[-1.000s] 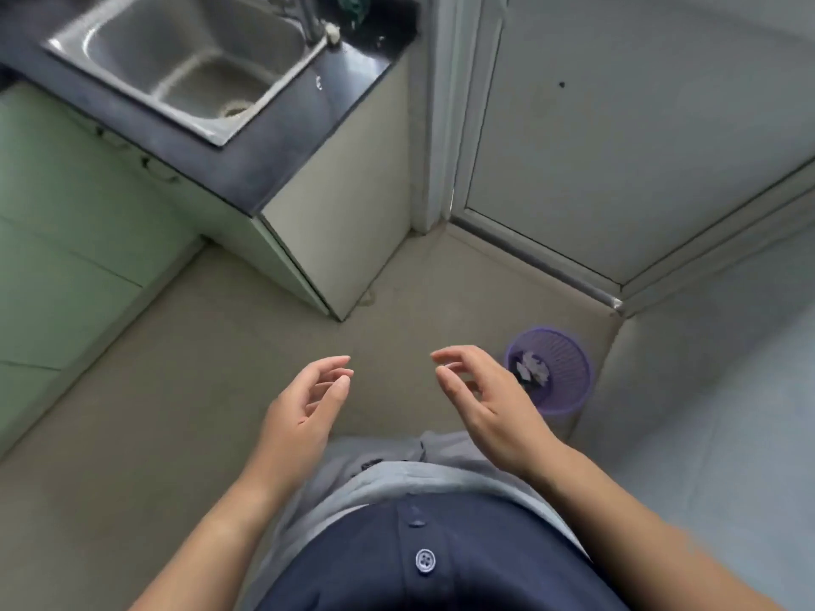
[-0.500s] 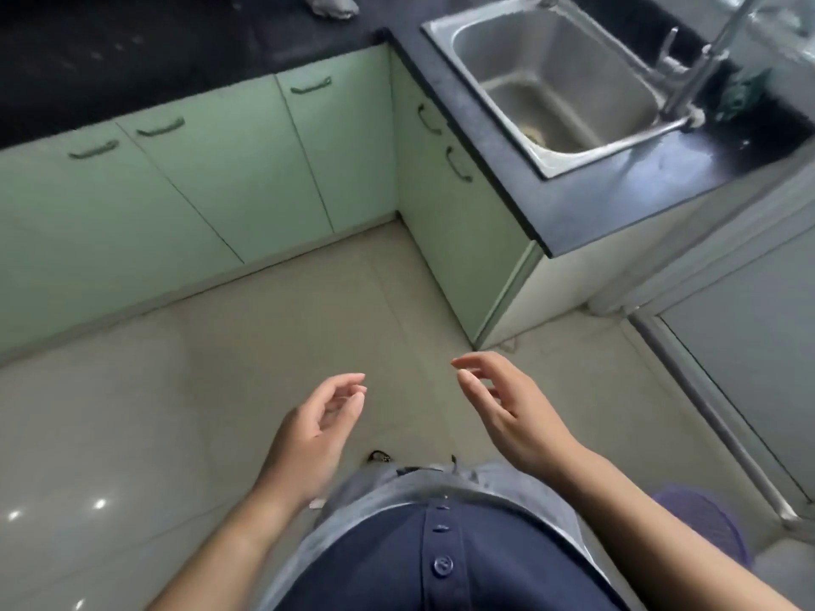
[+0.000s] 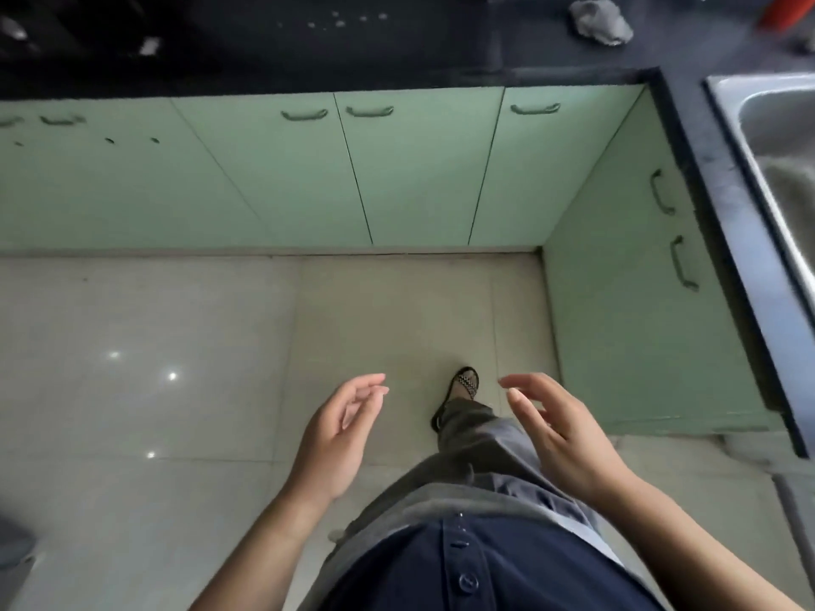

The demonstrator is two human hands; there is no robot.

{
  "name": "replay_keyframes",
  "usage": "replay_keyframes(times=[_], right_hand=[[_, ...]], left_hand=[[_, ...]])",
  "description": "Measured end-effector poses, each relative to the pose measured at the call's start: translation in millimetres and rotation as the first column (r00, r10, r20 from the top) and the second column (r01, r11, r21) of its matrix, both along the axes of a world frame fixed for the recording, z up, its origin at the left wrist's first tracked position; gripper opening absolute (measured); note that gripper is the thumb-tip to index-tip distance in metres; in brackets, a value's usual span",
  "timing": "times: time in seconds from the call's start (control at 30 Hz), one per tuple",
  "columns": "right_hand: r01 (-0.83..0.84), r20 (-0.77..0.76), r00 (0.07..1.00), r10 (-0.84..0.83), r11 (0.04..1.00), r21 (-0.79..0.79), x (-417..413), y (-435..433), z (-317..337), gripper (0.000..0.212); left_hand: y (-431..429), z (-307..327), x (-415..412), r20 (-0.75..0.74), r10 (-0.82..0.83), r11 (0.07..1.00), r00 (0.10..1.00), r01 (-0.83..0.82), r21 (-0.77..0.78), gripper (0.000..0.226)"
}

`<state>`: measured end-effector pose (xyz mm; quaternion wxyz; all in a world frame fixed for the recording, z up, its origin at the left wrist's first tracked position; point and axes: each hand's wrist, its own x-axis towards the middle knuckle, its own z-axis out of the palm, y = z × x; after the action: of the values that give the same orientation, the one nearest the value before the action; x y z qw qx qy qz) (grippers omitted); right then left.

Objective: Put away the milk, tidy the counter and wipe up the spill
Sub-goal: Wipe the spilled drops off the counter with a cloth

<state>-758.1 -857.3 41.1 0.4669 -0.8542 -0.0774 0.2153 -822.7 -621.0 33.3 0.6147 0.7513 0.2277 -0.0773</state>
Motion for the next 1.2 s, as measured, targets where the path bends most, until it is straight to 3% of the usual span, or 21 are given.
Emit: replay_keyframes(times=[0.17,0.43,0.67,0.97,1.2], right_hand=[[-0.027,0.033,0.999,0.026,1.000,0.009,109,38,-8,0.040],[-0.043,0.183,0.982,0.050,0.998,-0.044,298,74,14,0.048],[0.007,0.078,0.997,-0.004,0.999,-0.043,380,91,-4,0.044],[0.251,0.168,0.955,-0.245,0.968,-0.017,548,121,8,0.040],[0.506,0.219,0.846,-0.487,0.862,-0.036,620,99,7,0.026]], left_hand=[[34,-4,96,0.005,0.015,0.999,1.000,-0.015,0.037,0.032],[70,17,287,0.052,-0.035,0.996,0.998,0.031,0.084,0.019],[86,6,395,0.022,-0.103,0.991,0.994,0.101,0.086,0.015],[113,16,618,0.063,-0.374,0.910,0.925,0.353,0.216,0.019],[83,18,733,0.018,-0.625,0.730,0.780,0.576,0.367,0.022]])
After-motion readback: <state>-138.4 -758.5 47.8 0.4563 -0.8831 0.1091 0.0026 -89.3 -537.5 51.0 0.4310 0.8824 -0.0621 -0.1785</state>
